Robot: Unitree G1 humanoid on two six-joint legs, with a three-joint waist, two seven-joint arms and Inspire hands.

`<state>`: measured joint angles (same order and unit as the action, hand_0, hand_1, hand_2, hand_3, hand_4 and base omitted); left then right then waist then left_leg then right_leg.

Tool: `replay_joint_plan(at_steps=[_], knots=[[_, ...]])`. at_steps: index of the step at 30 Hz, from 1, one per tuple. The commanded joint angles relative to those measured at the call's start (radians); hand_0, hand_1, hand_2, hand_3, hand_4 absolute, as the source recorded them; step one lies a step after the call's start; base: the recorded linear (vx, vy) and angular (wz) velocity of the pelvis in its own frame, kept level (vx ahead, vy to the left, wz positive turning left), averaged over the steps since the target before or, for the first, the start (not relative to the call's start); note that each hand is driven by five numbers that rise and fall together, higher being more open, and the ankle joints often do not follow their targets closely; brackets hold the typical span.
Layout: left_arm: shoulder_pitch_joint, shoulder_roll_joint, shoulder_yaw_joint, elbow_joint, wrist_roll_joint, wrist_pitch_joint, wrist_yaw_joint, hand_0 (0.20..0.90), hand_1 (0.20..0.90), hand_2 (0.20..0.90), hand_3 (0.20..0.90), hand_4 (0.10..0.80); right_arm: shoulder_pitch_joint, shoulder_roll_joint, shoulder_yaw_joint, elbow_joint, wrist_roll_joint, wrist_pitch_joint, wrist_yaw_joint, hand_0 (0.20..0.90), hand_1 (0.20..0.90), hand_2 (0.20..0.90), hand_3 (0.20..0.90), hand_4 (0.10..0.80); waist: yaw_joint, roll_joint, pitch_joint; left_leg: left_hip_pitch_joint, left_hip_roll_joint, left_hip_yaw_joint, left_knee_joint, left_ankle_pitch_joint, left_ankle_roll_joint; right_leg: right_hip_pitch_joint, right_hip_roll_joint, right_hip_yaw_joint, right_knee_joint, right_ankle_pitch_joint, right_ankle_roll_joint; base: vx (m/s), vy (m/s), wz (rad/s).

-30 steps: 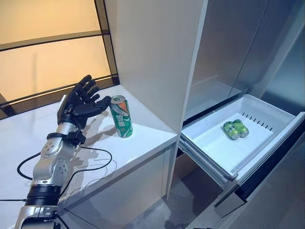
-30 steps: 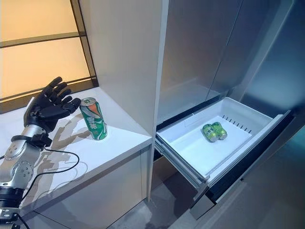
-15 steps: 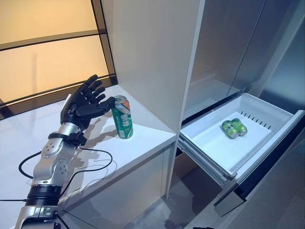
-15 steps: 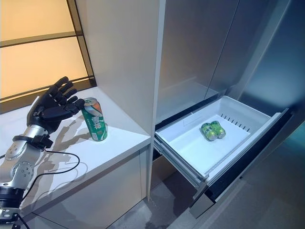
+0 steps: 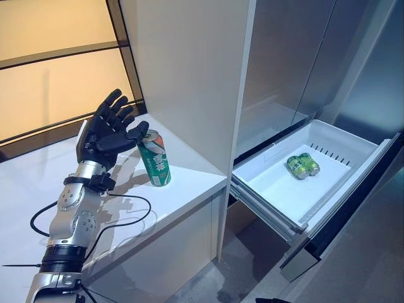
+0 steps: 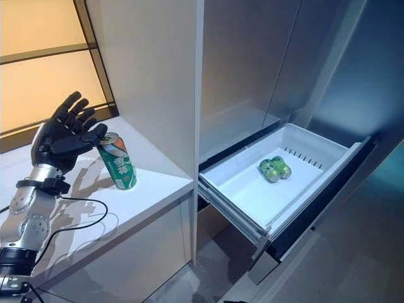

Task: Put drinks into fridge and close the fridge

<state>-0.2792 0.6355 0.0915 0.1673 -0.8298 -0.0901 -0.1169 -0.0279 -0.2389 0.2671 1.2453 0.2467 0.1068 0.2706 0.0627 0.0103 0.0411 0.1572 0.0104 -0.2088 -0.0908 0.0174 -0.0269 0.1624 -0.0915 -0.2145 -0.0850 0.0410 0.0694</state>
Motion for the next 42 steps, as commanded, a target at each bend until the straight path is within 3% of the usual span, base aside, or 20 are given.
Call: replay_joint_plan(at_steps=[1, 9, 17, 30, 42], knots=[[-0.154, 0.003, 0.094, -0.111, -0.052, -0.129, -0.009, 0.900, 0.900, 0.900, 0.900, 0.800, -0.014, 0.006, 0.030, 0.050, 0.005, 0.004, 0.007, 0.900, 0.900, 0.900, 0.900, 0.800, 0.012, 0.000, -0.046, -0.001, -0.039, 0.160, 0.004, -0.030, 0.028, 0.029, 0.017, 0.085, 0.008, -0.031, -0.019, 0.000, 0.000, 0.00], [-0.149, -0.023, 0.087, -0.196, -0.062, -0.073, -0.058, 0.900, 0.900, 0.900, 0.900, 0.800, -0.014, 0.010, 0.024, 0.056, 0.002, 0.001, 0.004, 0.900, 0.900, 0.900, 0.900, 0.800, 0.014, 0.000, -0.045, -0.007, -0.039, 0.162, 0.004, -0.020, 0.029, 0.022, 0.017, 0.083, 0.009, -0.021, -0.021, -0.013, 0.002, 0.00], [-0.098, 0.002, 0.080, -0.217, -0.011, -0.008, -0.105, 0.900, 0.900, 0.900, 0.900, 0.800, -0.016, 0.005, 0.010, 0.061, 0.000, -0.003, 0.010, 0.900, 0.900, 0.900, 0.900, 0.800, 0.030, 0.000, -0.043, -0.005, -0.040, 0.159, 0.004, -0.028, 0.027, 0.028, 0.015, 0.072, 0.003, -0.027, -0.016, 0.000, 0.000, 0.00], [-0.030, 0.028, 0.110, -0.154, 0.087, -0.035, -0.052, 0.900, 0.900, 0.900, 0.900, 0.800, -0.018, -0.008, 0.000, 0.055, 0.001, -0.004, 0.011, 0.900, 0.900, 0.900, 0.900, 0.800, 0.045, 0.003, -0.032, -0.004, -0.042, 0.152, 0.004, -0.024, 0.026, 0.034, 0.014, 0.057, 0.004, -0.030, -0.017, -0.008, 0.002, 0.00], [-0.022, 0.003, 0.085, -0.181, 0.009, 0.023, -0.140, 0.900, 0.900, 0.900, 0.900, 0.800, -0.016, -0.013, -0.009, 0.048, -0.010, 0.003, 0.012, 0.900, 0.900, 0.900, 0.900, 0.800, 0.037, 0.003, -0.030, -0.004, -0.040, 0.156, 0.004, -0.014, 0.028, 0.029, 0.014, 0.061, 0.009, -0.021, -0.017, -0.002, 0.000, 0.00]])
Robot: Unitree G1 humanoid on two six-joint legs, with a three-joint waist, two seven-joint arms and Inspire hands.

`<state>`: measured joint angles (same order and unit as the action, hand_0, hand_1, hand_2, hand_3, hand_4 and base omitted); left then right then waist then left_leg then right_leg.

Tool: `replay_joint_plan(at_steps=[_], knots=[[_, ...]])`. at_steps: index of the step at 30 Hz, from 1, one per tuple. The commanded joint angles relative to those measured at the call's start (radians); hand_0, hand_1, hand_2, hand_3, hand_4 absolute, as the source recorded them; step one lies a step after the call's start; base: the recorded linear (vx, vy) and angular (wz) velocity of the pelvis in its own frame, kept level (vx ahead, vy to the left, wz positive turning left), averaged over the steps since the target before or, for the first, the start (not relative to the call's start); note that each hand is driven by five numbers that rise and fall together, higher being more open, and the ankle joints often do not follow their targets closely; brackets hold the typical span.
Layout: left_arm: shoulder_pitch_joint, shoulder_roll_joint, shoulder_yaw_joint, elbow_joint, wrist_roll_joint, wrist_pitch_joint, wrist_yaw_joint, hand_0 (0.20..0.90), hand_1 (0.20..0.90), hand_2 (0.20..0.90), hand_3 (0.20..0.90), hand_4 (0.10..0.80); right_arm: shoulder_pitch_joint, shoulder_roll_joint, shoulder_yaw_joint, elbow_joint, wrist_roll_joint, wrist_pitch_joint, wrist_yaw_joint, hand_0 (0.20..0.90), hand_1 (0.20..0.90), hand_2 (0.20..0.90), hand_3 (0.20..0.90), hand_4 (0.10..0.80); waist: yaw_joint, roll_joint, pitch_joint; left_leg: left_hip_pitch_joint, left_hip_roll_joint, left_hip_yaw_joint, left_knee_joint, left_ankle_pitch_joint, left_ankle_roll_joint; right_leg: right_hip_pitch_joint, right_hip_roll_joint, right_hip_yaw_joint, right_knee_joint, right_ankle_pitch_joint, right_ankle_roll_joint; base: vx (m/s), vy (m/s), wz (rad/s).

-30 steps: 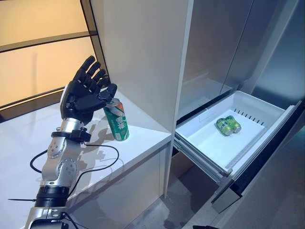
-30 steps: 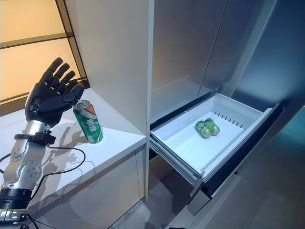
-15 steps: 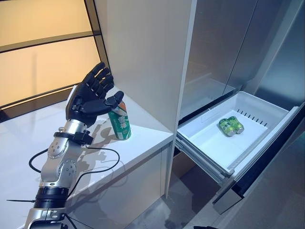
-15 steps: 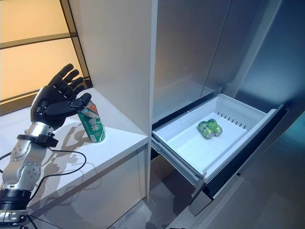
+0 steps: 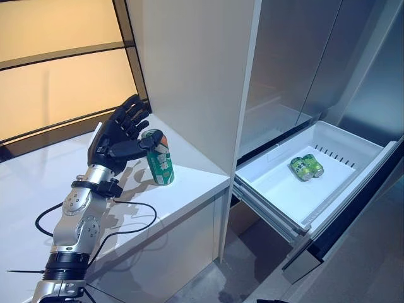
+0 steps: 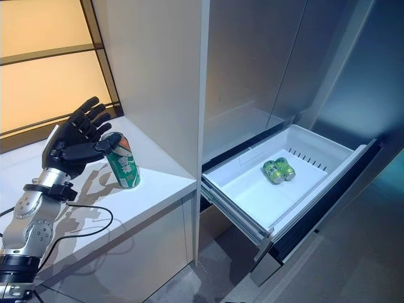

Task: Put drinks into fridge and close the fridge

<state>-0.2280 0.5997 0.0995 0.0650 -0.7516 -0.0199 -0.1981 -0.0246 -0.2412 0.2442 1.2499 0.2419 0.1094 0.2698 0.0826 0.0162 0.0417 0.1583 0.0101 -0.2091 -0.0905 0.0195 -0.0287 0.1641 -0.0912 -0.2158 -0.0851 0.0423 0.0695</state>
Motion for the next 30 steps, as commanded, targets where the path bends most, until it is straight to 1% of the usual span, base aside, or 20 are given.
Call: replay_joint_plan(at_steps=[1, 2, 6, 8, 9, 14, 20, 22, 23, 25, 30], knots=[[-0.073, 0.037, 0.075, -0.080, -0.070, -0.043, -0.063, 0.900, 0.900, 0.900, 0.900, 0.800, -0.019, -0.011, 0.014, 0.043, -0.006, 0.001, 0.013, 0.900, 0.900, 0.900, 0.900, 0.800, 0.017, -0.002, -0.030, -0.005, -0.040, 0.157, 0.003, -0.016, 0.030, 0.027, 0.014, 0.063, 0.009, -0.022, -0.017, 0.000, 0.000, 0.00], [-0.075, 0.036, 0.073, -0.079, -0.073, -0.035, -0.070, 0.900, 0.900, 0.900, 0.900, 0.800, -0.018, -0.010, 0.014, 0.043, -0.008, 0.002, 0.012, 0.900, 0.900, 0.900, 0.900, 0.800, 0.016, -0.002, -0.030, 0.002, -0.039, 0.156, 0.003, -0.027, 0.029, 0.034, 0.014, 0.064, 0.007, -0.031, -0.016, 0.038, -0.003, 0.00], [-0.071, 0.038, 0.069, -0.069, -0.082, -0.015, -0.095, 0.900, 0.900, 0.900, 0.900, 0.800, -0.017, -0.014, 0.012, 0.042, -0.012, 0.002, 0.015, 0.900, 0.900, 0.900, 0.900, 0.800, 0.014, 0.000, -0.029, 0.003, -0.039, 0.158, 0.003, -0.027, 0.029, 0.035, 0.014, 0.066, 0.007, -0.030, -0.015, 0.011, 0.000, 0.00], [-0.068, 0.038, 0.069, -0.063, -0.076, -0.013, -0.093, 0.900, 0.900, 0.900, 0.900, 0.800, -0.019, -0.016, 0.009, 0.045, -0.015, 0.001, 0.018, 0.900, 0.900, 0.900, 0.900, 0.800, 0.012, 0.001, -0.027, -0.002, -0.038, 0.160, 0.003, -0.016, 0.030, 0.028, 0.013, 0.067, 0.009, -0.021, -0.016, 0.000, 0.000, 0.00], [-0.068, 0.039, 0.070, -0.057, -0.074, -0.013, -0.093, 0.900, 0.900, 0.900, 0.900, 0.800, -0.018, -0.016, 0.009, 0.045, -0.016, 0.001, 0.019, 0.900, 0.900, 0.900, 0.900, 0.800, 0.012, 0.001, -0.029, 0.004, -0.038, 0.159, 0.003, -0.028, 0.029, 0.035, 0.014, 0.068, 0.007, -0.030, -0.015, 0.000, 0.000, 0.00], [-0.068, 0.043, 0.074, -0.036, -0.071, -0.012, -0.097, 0.900, 0.900, 0.900, 0.900, 0.800, -0.017, -0.016, 0.009, 0.047, -0.014, 0.003, 0.018, 0.900, 0.900, 0.900, 0.900, 0.800, 0.010, 0.002, -0.031, 0.003, -0.039, 0.160, 0.003, -0.027, 0.030, 0.034, 0.013, 0.071, 0.007, -0.030, -0.015, 0.009, 0.001, 0.00], [-0.070, 0.044, 0.076, -0.010, -0.050, -0.014, -0.103, 0.900, 0.900, 0.900, 0.900, 0.800, -0.015, -0.017, 0.006, 0.049, -0.017, 0.002, 0.019, 0.900, 0.900, 0.900, 0.900, 0.800, 0.004, 0.004, -0.029, -0.001, -0.038, 0.164, 0.003, -0.018, 0.031, 0.027, 0.013, 0.076, 0.010, -0.023, -0.016, 0.008, 0.000, 0.00], [-0.074, 0.044, 0.070, -0.008, -0.038, -0.011, -0.100, 0.900, 0.900, 0.900, 0.900, 0.800, -0.014, -0.016, 0.006, 0.050, -0.017, 0.001, 0.018, 0.900, 0.900, 0.900, 0.900, 0.800, 0.002, 0.005, -0.030, 0.005, -0.038, 0.164, 0.003, -0.028, 0.031, 0.033, 0.013, 0.079, 0.009, -0.031, -0.015, 0.024, 0.000, 0.00], [-0.076, 0.046, 0.068, -0.006, -0.030, -0.009, -0.100, 0.900, 0.900, 0.900, 0.900, 0.800, -0.015, -0.017, 0.006, 0.050, -0.017, 0.002, 0.018, 0.900, 0.900, 0.900, 0.900, 0.800, 0.000, 0.006, -0.029, 0.000, -0.038, 0.166, 0.003, -0.018, 0.032, 0.027, 0.013, 0.080, 0.011, -0.023, -0.015, 0.000, 0.000, 0.00], [-0.081, 0.053, 0.061, 0.003, -0.012, -0.005, -0.099, 0.900, 0.900, 0.900, 0.900, 0.800, -0.013, -0.019, 0.006, 0.050, -0.015, 0.002, 0.021, 0.900, 0.900, 0.900, 0.900, 0.800, -0.003, 0.006, -0.029, 0.008, -0.038, 0.166, 0.003, -0.030, 0.032, 0.033, 0.014, 0.083, 0.010, -0.030, -0.014, 0.027, -0.002, 0.00], [-0.093, 0.067, 0.057, 0.031, 0.019, -0.005, -0.087, 0.900, 0.900, 0.900, 0.900, 0.800, -0.012, -0.019, 0.009, 0.043, -0.011, 0.008, 0.023, 0.900, 0.900, 0.900, 0.900, 0.800, -0.009, 0.006, -0.027, 0.011, -0.037, 0.173, 0.003, -0.030, 0.032, 0.034, 0.015, 0.085, 0.011, -0.030, -0.014, 0.010, -0.001, 0.00]])
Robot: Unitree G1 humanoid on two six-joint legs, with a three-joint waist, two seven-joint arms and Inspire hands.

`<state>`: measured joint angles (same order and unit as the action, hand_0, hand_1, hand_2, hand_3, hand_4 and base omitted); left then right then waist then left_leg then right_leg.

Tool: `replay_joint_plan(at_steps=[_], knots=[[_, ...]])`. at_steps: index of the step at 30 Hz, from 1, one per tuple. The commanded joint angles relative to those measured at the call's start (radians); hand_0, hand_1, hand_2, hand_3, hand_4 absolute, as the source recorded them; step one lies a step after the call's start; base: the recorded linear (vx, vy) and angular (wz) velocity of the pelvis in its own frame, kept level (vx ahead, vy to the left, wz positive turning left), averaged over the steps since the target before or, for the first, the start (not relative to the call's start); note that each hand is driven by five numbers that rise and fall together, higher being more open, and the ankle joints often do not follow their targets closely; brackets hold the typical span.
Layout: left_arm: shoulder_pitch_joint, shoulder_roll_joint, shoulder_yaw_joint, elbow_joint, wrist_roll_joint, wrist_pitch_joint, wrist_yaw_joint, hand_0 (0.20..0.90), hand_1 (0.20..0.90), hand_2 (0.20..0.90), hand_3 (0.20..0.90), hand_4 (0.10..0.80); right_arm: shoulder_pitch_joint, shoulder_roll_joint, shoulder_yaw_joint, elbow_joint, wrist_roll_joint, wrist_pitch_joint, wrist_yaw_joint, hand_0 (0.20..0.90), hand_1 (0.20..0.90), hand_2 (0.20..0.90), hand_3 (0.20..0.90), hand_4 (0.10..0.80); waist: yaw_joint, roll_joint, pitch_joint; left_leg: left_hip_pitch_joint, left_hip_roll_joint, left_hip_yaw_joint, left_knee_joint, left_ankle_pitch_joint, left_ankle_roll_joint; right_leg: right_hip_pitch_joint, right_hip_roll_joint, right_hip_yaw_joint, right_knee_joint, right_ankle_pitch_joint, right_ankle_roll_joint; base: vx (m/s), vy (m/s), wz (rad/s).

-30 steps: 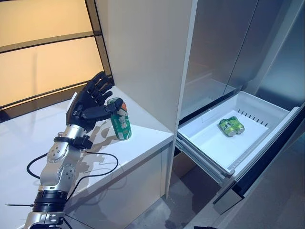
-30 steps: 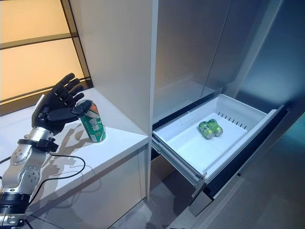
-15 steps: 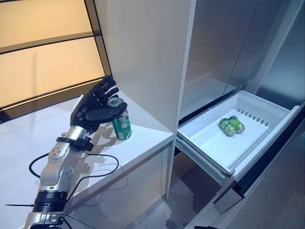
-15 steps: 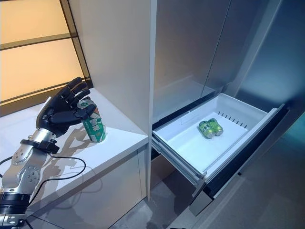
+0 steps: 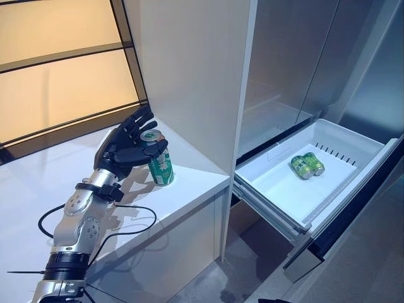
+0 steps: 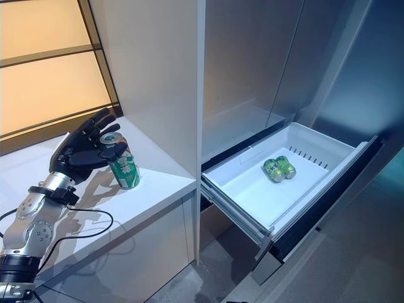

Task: Put drinks into fridge and close the fridge

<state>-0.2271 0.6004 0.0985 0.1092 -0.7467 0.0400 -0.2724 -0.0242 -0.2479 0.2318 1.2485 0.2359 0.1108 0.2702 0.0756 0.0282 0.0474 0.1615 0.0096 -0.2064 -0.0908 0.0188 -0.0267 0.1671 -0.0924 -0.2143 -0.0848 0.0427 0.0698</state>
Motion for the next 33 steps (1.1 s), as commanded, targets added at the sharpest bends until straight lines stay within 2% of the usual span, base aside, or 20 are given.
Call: replay_joint_plan(at_steps=[1, 10, 33], knots=[[-0.097, 0.072, 0.060, -0.001, 0.024, -0.068, -0.007, 0.900, 0.900, 0.900, 0.900, 0.800, -0.011, -0.012, 0.020, 0.045, -0.009, 0.006, 0.022, 0.900, 0.900, 0.900, 0.900, 0.800, -0.005, -0.005, -0.034, 0.008, -0.036, 0.173, 0.004, -0.030, 0.030, 0.030, 0.016, 0.084, 0.010, -0.030, -0.013, 0.000, 0.000, 0.00], [-0.136, 0.092, 0.050, 0.056, 0.066, -0.085, 0.026, 0.900, 0.900, 0.900, 0.900, 0.800, -0.012, -0.015, 0.019, 0.048, -0.008, 0.010, 0.021, 0.900, 0.900, 0.900, 0.900, 0.800, -0.019, -0.005, -0.038, 0.009, -0.036, 0.185, 0.004, -0.031, 0.030, 0.027, 0.017, 0.094, 0.011, -0.030, -0.012, 0.000, 0.000, 0.00], [-0.214, 0.098, 0.042, 0.118, 0.037, -0.105, 0.063, 0.900, 0.900, 0.900, 0.900, 0.800, -0.011, -0.008, 0.029, 0.056, -0.002, 0.008, 0.014, 0.900, 0.900, 0.900, 0.900, 0.800, -0.042, -0.002, -0.043, 0.013, -0.037, 0.203, 0.004, -0.037, 0.033, 0.022, 0.018, 0.111, 0.014, -0.031, -0.013, 0.006, 0.000, -0.02]])
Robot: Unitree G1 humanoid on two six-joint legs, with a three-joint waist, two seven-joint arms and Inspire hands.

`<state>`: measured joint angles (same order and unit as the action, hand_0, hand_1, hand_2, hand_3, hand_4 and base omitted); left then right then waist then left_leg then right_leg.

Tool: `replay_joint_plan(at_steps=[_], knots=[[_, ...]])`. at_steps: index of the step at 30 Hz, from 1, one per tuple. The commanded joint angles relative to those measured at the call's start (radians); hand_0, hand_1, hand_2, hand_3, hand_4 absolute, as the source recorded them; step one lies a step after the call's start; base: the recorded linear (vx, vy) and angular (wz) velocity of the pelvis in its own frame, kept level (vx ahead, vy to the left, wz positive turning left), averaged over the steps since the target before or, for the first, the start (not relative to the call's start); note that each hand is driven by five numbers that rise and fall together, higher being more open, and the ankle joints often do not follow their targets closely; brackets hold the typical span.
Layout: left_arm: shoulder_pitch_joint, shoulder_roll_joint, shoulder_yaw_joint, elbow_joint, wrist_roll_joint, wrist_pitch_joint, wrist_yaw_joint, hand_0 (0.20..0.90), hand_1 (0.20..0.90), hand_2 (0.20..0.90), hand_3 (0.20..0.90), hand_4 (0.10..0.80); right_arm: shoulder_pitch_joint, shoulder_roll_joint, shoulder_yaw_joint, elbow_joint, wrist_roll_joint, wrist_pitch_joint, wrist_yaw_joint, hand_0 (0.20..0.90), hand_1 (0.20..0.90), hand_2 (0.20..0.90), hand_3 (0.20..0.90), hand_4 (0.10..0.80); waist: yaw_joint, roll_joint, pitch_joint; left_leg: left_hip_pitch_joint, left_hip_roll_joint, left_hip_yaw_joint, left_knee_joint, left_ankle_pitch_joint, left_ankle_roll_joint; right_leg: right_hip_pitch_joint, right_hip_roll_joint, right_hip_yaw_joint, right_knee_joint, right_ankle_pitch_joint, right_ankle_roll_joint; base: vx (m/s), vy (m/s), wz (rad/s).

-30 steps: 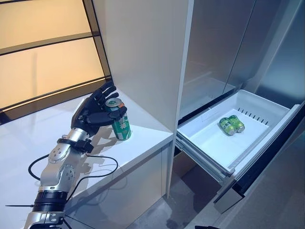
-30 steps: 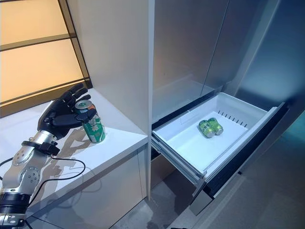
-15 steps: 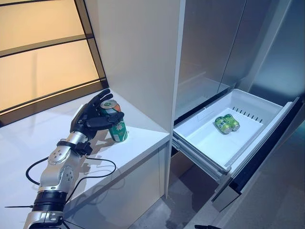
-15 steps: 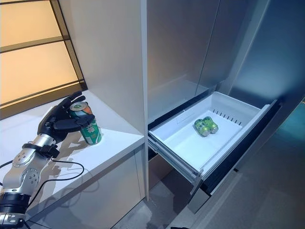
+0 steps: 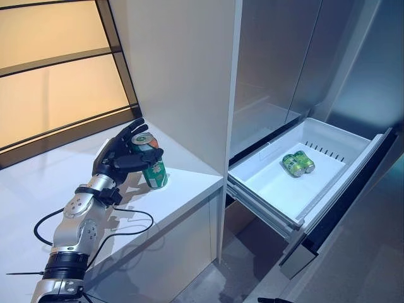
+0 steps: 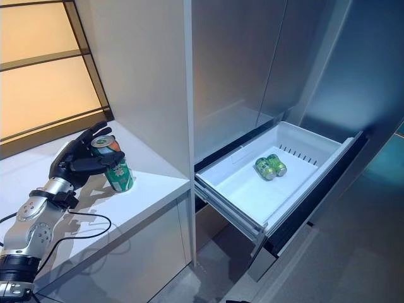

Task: Put drinks into fridge and close the fridge

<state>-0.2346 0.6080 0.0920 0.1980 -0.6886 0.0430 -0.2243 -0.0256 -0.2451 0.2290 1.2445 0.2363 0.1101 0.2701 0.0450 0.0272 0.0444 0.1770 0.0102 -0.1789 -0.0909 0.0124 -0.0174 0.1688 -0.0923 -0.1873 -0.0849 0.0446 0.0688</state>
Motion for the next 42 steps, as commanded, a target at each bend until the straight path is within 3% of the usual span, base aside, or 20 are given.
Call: replay_joint_plan(at_steps=[1, 28, 36, 37, 38, 40, 42], knots=[[-0.210, 0.092, 0.046, 0.032, -0.020, -0.107, 0.017, 0.900, 0.900, 0.900, 0.900, 0.800, -0.009, -0.011, 0.031, 0.060, -0.002, 0.008, 0.014, 0.900, 0.900, 0.900, 0.900, 0.800, -0.013, -0.001, -0.039, -0.002, -0.037, 0.176, 0.004, -0.032, 0.024, 0.021, 0.018, 0.084, 0.014, -0.033, -0.011, 0.000, 0.000, 0.00], [-0.237, 0.115, 0.025, 0.132, 0.016, -0.124, 0.022, 0.900, 0.900, 0.900, 0.900, 0.800, -0.001, -0.016, 0.031, 0.060, 0.001, 0.007, 0.016, 0.900, 0.900, 0.900, 0.900, 0.800, -0.035, 0.000, -0.033, 0.005, -0.040, 0.191, 0.004, -0.034, 0.033, 0.010, 0.017, 0.108, 0.027, -0.031, -0.008, 0.007, 0.001, -0.02], [-0.228, 0.102, 0.017, 0.101, -0.012, -0.101, -0.031, 0.900, 0.900, 0.900, 0.900, 0.800, -0.002, -0.014, 0.031, 0.054, -0.001, 0.008, 0.013, 0.900, 0.900, 0.900, 0.900, 0.800, -0.034, -0.001, -0.029, 0.004, -0.043, 0.188, 0.004, -0.036, 0.037, 0.007, 0.015, 0.112, 0.028, -0.029, -0.007, 0.000, 0.000, 0.00], [-0.227, 0.101, 0.016, 0.102, -0.009, -0.101, -0.035, 0.738, 0.738, 0.738, 0.711, 0.611, -0.002, -0.015, 0.031, 0.054, -0.003, 0.007, 0.014, 0.900, 0.900, 0.900, 0.900, 0.800, -0.035, -0.001, -0.028, 0.004, -0.043, 0.188, 0.004, -0.037, 0.037, 0.007, 0.015, 0.112, 0.028, -0.029, -0.007, 0.000, 0.000, 0.00], [-0.226, 0.099, 0.013, 0.098, -0.004, -0.099, -0.033, 0.634, 0.634, 0.634, 0.590, 0.490, -0.002, -0.015, 0.031, 0.053, -0.002, 0.008, 0.013, 0.900, 0.900, 0.900, 0.900, 0.800, -0.035, -0.001, -0.028, 0.004, -0.044, 0.188, 0.004, -0.037, 0.037, 0.008, 0.015, 0.113, 0.027, -0.028, -0.007, 0.000, 0.000, 0.00], [-0.225, 0.100, 0.010, 0.103, 0.010, -0.101, -0.033, 0.300, 0.300, 0.300, 0.200, 0.100, -0.001, -0.016, 0.031, 0.051, -0.003, 0.009, 0.012, 0.900, 0.900, 0.900, 0.900, 0.800, -0.036, 0.000, -0.027, 0.004, -0.044, 0.188, 0.004, -0.036, 0.038, 0.007, 0.014, 0.114, 0.027, -0.028, -0.006, 0.000, 0.000, 0.00], [-0.223, 0.102, 0.009, 0.108, 0.016, -0.101, -0.035, 0.300, 0.300, 0.300, 0.200, 0.100, 0.001, -0.016, 0.029, 0.050, -0.005, 0.008, 0.013, 0.900, 0.900, 0.900, 0.900, 0.800, -0.036, 0.000, -0.027, 0.005, -0.045, 0.188, 0.004, -0.037, 0.038, 0.007, 0.014, 0.114, 0.026, -0.027, -0.006, 0.000, 0.000, 0.00]])
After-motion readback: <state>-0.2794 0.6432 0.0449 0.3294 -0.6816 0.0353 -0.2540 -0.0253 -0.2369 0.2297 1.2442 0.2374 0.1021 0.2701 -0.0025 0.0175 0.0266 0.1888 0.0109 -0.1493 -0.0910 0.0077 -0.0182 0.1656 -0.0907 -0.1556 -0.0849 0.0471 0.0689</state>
